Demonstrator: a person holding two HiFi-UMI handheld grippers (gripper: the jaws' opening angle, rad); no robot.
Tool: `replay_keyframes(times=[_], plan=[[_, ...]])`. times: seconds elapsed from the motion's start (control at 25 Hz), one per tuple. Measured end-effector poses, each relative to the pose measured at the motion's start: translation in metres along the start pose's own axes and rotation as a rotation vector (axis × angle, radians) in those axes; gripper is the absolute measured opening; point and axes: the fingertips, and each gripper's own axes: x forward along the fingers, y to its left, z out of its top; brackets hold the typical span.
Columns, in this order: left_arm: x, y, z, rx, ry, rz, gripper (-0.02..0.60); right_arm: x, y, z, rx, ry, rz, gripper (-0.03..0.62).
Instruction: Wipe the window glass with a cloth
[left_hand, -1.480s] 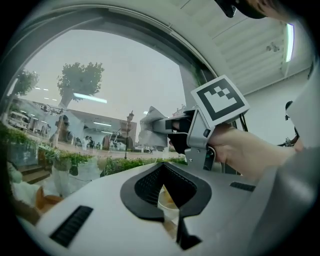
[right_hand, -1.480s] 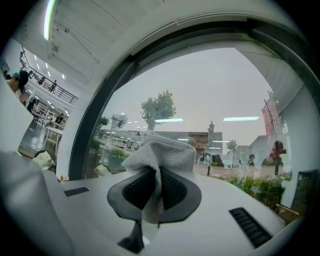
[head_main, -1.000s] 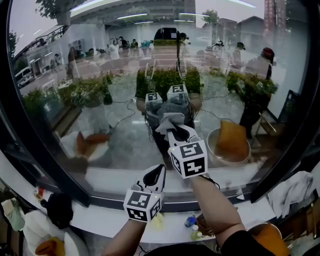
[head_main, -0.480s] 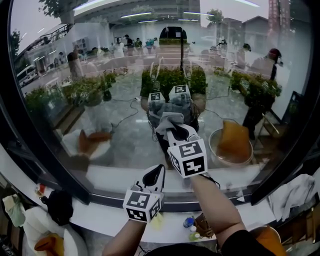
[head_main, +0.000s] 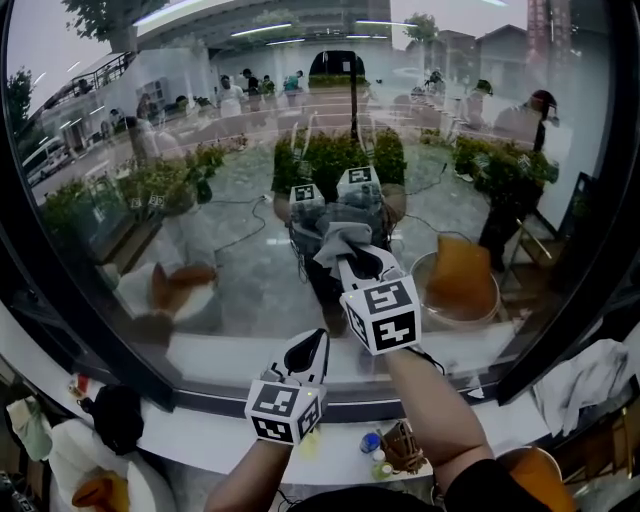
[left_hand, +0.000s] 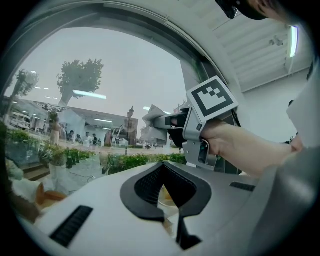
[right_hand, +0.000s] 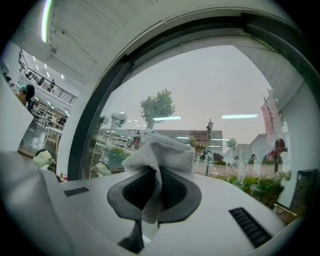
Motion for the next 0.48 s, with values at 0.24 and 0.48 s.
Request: replay_keyframes(times=[0.24, 0.48], plan=[[0.017, -0.025, -0.003, 0.005, 0.005, -0.030, 0.008, -0.016, -0.028, -0.009, -0.002, 0.007, -0.018, 0.038], [0.035, -0.054, -0.002, 0.003, 0.004, -0.049, 0.008, -0.038, -0.058, -0.014, -0.012, 0.013, -0.027, 0.038]])
